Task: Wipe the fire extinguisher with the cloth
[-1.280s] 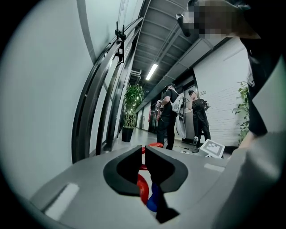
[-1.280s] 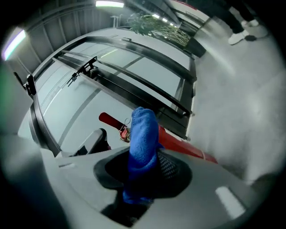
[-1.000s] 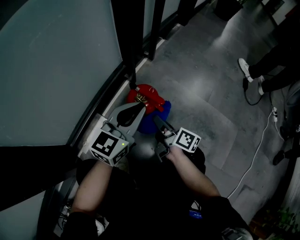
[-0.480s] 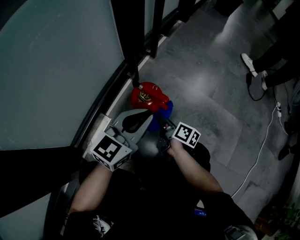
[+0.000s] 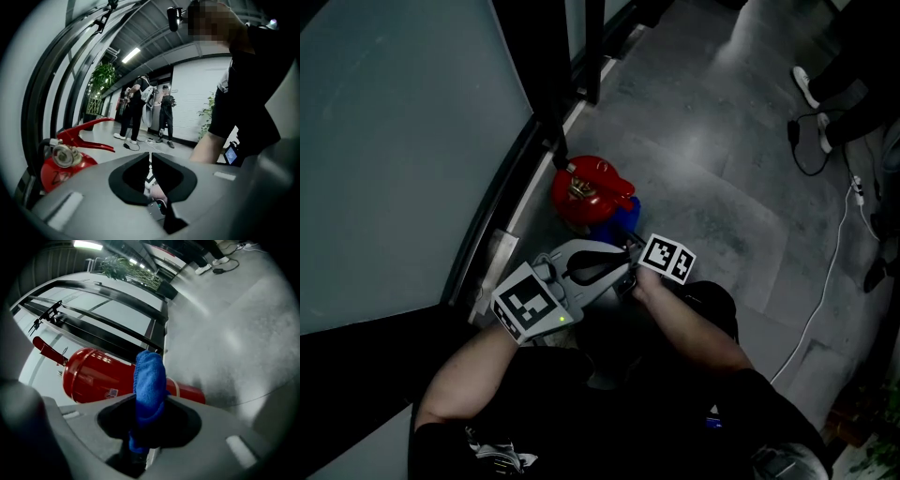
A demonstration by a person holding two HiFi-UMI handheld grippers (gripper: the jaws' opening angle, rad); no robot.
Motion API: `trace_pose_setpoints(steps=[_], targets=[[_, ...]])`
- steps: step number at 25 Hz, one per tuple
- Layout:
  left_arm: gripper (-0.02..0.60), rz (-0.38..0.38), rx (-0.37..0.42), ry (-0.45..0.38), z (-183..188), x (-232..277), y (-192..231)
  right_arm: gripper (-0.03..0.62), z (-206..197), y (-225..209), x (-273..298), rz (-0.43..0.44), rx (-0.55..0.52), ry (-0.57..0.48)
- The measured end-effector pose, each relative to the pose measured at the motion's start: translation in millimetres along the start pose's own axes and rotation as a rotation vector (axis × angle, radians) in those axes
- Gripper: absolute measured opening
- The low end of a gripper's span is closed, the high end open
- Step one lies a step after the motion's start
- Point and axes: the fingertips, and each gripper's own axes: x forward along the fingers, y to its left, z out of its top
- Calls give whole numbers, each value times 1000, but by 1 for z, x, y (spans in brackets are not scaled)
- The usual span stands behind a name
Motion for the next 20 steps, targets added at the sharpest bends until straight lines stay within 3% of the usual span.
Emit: trace_pose_setpoints(steps=[4, 20], targets=[[23, -46, -26, -23, -2, 7, -3, 133, -5, -21, 10, -27, -8, 11], [23, -133, -67, 81, -33, 5, -29, 133, -25, -98, 43, -150, 47, 92]])
